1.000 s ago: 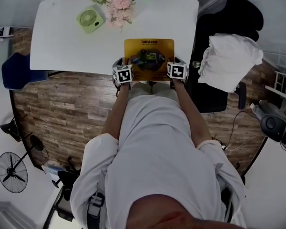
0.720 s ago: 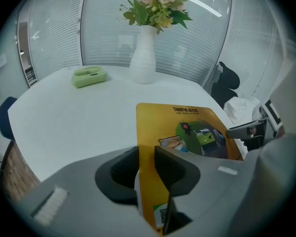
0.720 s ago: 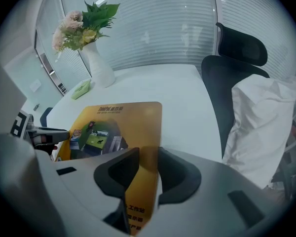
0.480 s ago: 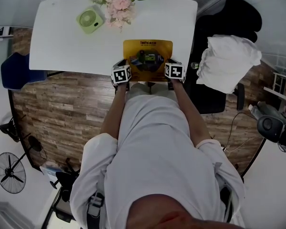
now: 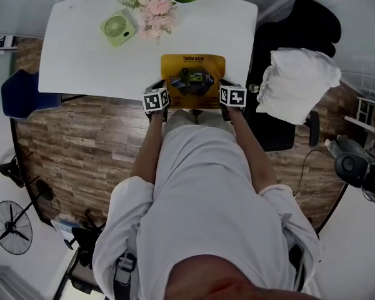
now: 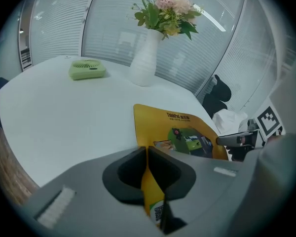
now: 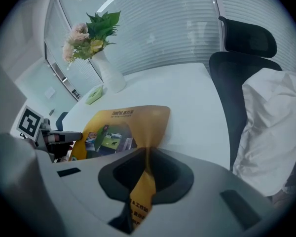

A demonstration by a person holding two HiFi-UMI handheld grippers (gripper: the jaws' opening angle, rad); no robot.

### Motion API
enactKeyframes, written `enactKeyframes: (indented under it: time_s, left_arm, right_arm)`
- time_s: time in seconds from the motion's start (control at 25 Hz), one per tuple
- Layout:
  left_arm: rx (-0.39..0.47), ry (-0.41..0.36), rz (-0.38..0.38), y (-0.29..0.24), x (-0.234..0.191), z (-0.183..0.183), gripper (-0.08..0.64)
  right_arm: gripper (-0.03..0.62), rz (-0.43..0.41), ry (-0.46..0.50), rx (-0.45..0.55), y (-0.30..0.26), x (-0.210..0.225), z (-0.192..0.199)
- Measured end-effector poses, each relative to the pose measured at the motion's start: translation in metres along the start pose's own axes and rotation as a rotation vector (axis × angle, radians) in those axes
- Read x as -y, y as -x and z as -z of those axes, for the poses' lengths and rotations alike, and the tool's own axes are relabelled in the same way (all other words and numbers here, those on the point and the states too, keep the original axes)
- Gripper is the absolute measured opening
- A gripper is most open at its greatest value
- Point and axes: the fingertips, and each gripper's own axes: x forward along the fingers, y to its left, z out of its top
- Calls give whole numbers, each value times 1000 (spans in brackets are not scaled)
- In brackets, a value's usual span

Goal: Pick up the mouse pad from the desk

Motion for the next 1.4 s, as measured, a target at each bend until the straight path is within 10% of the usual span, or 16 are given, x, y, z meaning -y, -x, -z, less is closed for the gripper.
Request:
enactKeyframes:
  time_s: [0.68,1.4]
  left_arm:
    - [167,-110,72,56,46,-29,17]
    - [619,-276,153,215,138,-153,18]
  right_arm:
    - [37,-81,7,182,65,-16,-31]
    - [35,-116,186,648,252,-47,-143]
